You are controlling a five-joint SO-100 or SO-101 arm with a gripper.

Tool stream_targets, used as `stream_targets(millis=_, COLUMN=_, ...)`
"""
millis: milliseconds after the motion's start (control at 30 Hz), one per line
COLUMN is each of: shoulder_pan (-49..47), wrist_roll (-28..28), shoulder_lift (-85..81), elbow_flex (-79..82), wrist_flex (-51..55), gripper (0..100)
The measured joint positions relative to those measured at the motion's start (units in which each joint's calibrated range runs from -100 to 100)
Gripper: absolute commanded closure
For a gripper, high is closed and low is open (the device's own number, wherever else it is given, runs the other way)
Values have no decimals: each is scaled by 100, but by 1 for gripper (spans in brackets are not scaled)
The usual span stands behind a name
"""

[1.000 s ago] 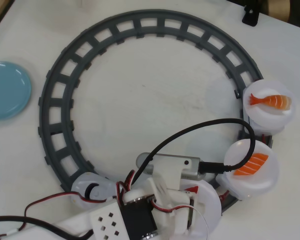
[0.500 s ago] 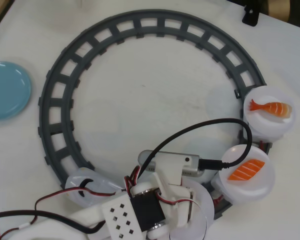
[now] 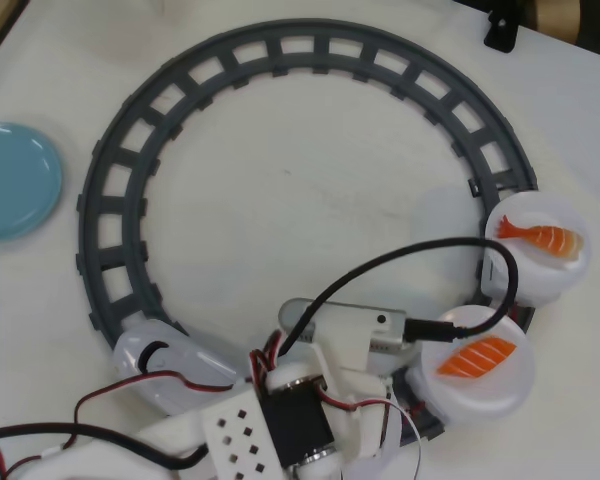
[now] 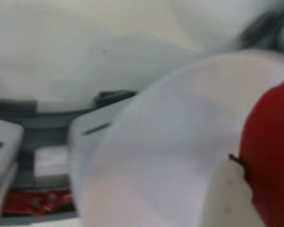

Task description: Pick up the sushi from the Shinkansen and put it on the blue dish

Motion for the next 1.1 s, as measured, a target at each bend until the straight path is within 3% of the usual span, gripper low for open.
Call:
stream_targets(millis=233, shoulder_pan=-1177, wrist_roll=543, shoulder_lift=-658, elbow_flex=-1034, wrist_flex=782, gripper=97)
stream_targets(millis=533, shoulder_pan=-3850, wrist_roll=1138, shoulder_lift=-1333, elbow_flex=-284, wrist_flex=1025, gripper=97)
stream_targets(millis=800, shoulder_pan=-5991, wrist_roll=1371, shoulder_lift=-1358, elbow_flex=1665, wrist_flex=-25, gripper=97)
stream_targets(millis=1100, shoulder_pan=-6923, wrist_roll=1371, shoulder_lift=-1358, elbow_flex=2479, wrist_flex=-1025, gripper=97)
